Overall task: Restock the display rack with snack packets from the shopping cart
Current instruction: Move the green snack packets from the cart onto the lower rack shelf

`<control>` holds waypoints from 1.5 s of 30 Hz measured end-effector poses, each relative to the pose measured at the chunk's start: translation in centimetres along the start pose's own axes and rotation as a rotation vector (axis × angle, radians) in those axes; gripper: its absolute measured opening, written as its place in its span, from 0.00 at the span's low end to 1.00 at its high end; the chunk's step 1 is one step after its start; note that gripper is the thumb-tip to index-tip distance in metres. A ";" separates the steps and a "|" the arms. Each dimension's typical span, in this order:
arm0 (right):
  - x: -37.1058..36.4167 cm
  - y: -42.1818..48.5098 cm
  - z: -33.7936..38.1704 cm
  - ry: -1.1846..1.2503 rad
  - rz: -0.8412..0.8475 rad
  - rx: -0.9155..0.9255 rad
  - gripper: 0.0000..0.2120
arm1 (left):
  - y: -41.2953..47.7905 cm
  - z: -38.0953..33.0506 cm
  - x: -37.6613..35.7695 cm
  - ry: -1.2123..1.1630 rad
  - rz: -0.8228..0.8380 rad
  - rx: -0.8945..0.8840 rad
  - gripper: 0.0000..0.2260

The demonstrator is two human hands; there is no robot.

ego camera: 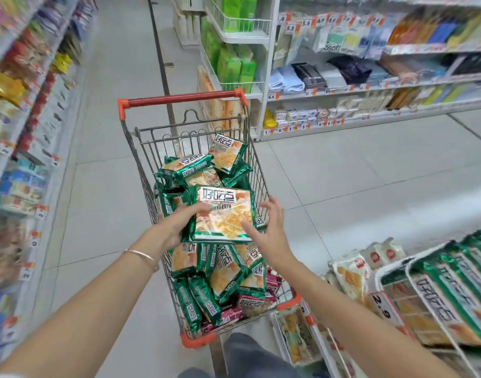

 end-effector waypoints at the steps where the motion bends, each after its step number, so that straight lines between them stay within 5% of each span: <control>1: -0.1 -0.3 -0.3 0.142 0.085 -0.205 0.42 | -0.1 0.0 -0.4 0.017 0.026 -0.014 0.57; 3: -0.8 -1.4 -0.8 0.480 0.327 -0.464 0.47 | -1.1 -0.2 -2.2 0.080 0.091 -0.029 0.58; 5: -0.2 -3.5 -0.6 0.601 0.416 -0.506 0.37 | -3.0 -0.4 -5.0 0.182 0.166 -0.035 0.57; 9: 4.0 -10.0 -1.2 0.580 0.208 -0.527 0.21 | -5.2 0.7 -11.0 0.463 0.299 -0.071 0.55; 11: 6.8 -13.9 -1.5 0.623 0.083 -0.549 0.14 | -6.6 1.9 -15.2 0.590 0.380 -0.097 0.45; 15: 12.9 -22.9 -4.0 0.646 -0.264 -0.641 0.13 | -12.7 5.0 -25.7 0.681 0.572 -0.166 0.37; 18: 17.3 -29.9 -6.1 0.601 -0.434 -0.697 0.26 | -16.7 8.5 -33.2 0.716 0.746 -0.202 0.17; 23: 23.3 -39.8 -10.0 0.590 -0.685 -0.743 0.39 | -24.8 14.0 -42.7 0.871 0.880 -0.357 0.37; 27: 27.6 -45.9 -12.4 0.562 -0.791 -0.702 0.09 | -28.4 17.8 -49.5 0.953 0.987 -0.510 0.38; 29: 30.0 -48.2 -14.8 0.522 -0.849 -0.646 0.13 | -28.4 19.4 -53.0 0.954 1.039 -0.546 0.40; 34: 33.7 -50.0 -22.3 0.329 -0.919 -0.641 0.25 | -26.0 24.2 -59.9 1.217 1.077 -0.739 0.51; 37: 34.1 -49.0 -27.4 0.285 -0.897 -0.614 0.25 | -23.6 26.7 -63.4 1.441 1.046 -0.896 0.51; 45: 36.1 -44.6 -36.2 0.267 -1.014 -0.576 0.32 | -17.6 29.5 -69.1 1.821 0.681 -1.354 0.34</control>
Point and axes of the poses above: each hand's wrist, its own y-axis towards the middle knuckle, its own x-axis out of the back of the hand, z = x × y, the point moved 5 cm from there along y, towards the middle knuckle, and after that the axes turned 12 degrees about -y, right-handed, at the moved point
